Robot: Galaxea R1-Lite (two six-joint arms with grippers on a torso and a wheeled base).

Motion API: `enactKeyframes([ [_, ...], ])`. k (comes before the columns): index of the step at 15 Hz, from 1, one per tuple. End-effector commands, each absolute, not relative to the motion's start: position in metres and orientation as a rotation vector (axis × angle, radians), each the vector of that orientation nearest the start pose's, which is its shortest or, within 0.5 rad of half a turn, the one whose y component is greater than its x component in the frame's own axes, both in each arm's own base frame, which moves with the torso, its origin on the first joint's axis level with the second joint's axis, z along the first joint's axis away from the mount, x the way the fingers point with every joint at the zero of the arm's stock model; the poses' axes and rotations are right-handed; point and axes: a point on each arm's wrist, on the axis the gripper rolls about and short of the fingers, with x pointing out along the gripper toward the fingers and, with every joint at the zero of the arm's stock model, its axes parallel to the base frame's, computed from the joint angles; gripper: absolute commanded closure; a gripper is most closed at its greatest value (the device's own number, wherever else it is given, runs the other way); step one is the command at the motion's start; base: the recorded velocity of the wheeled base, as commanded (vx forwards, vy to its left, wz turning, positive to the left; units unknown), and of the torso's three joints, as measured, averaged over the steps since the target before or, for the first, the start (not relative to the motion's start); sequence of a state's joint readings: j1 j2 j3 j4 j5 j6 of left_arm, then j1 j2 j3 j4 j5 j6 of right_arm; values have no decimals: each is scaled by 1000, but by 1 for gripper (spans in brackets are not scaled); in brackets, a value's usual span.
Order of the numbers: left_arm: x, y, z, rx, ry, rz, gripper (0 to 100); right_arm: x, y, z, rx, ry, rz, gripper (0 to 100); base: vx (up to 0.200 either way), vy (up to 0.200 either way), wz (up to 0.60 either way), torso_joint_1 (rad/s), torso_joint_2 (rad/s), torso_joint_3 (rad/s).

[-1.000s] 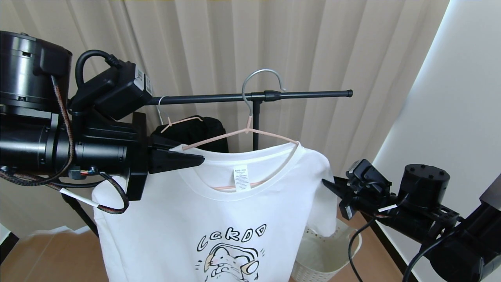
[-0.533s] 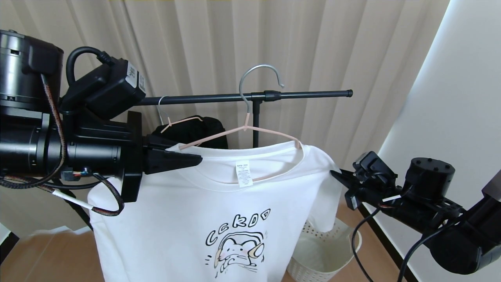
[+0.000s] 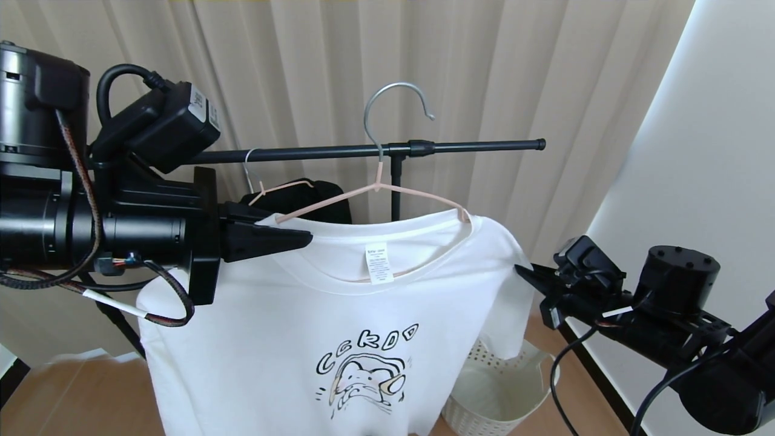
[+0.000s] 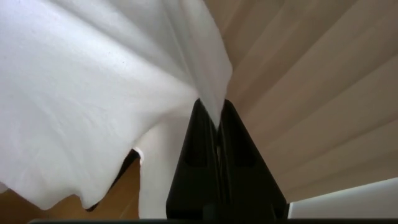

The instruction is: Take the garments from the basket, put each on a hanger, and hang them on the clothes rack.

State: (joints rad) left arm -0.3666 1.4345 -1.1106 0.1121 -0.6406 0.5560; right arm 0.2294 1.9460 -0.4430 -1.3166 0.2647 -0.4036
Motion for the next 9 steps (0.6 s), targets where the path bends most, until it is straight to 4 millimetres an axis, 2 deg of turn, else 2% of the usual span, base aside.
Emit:
enactKeyframes([
  [1,219,-98,268,423,171,-1078,100,283,76,98,-387,53,561,0,0,0,0,0,0,0],
  [3,220,-97,266,406,177,-1068,100,282,77,101,-379,18,604,0,0,0,0,0,0,0],
  [9,230,-70,254,320,262,-944,100,274,82,115,-286,-50,628,0,0,0,0,0,0,0],
])
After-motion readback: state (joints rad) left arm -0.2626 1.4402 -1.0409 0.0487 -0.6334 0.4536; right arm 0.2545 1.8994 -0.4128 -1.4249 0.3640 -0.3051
